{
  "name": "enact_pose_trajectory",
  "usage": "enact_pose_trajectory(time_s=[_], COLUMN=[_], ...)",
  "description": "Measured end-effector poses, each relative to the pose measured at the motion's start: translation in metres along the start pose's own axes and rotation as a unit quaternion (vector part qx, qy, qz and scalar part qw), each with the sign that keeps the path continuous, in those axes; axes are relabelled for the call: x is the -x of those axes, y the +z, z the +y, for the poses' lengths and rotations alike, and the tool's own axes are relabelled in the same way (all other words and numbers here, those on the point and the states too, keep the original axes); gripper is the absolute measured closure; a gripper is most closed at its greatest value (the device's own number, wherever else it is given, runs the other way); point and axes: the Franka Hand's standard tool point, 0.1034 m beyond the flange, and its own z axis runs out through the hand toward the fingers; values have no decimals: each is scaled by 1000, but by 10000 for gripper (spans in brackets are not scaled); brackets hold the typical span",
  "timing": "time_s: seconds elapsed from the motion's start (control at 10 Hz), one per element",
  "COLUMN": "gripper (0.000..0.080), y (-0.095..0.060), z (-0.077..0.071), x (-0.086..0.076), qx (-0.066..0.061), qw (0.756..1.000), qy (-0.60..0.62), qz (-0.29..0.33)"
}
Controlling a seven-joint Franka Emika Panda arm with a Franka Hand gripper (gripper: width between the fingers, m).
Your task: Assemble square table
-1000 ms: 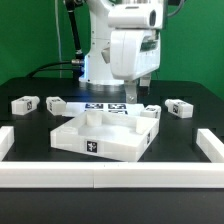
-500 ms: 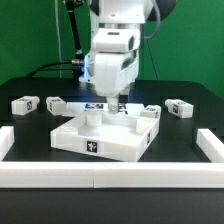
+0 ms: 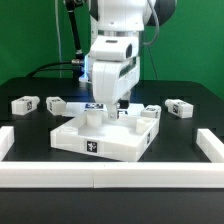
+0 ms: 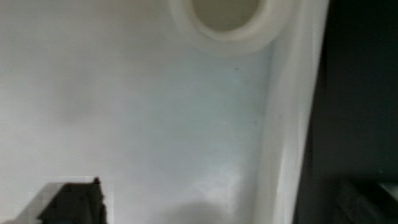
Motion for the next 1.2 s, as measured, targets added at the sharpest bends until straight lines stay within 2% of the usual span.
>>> enact_pose_trajectory(time_s=[0.1, 0.2, 0.5, 0.7, 0.8, 0.9, 1.0, 1.1, 1.2], gripper=[150, 150, 180, 463, 463, 657, 657, 745, 745], y=[8, 14, 17, 17, 17, 17, 17, 16, 16], z=[-3, -3, -4, -4, -4, -4, -3, -3, -3], x=[0, 0, 0, 0, 0, 0, 1, 0, 0], qx=[-7, -9, -10, -10, -11, -11, -10, -9, -9], qw=[1000, 1000, 1000, 1000, 1000, 1000, 1000, 1000, 1000], qy=[2, 2, 2, 3, 3, 3, 3, 3, 3], qz=[-1, 0, 0, 0, 0, 0, 0, 0, 0])
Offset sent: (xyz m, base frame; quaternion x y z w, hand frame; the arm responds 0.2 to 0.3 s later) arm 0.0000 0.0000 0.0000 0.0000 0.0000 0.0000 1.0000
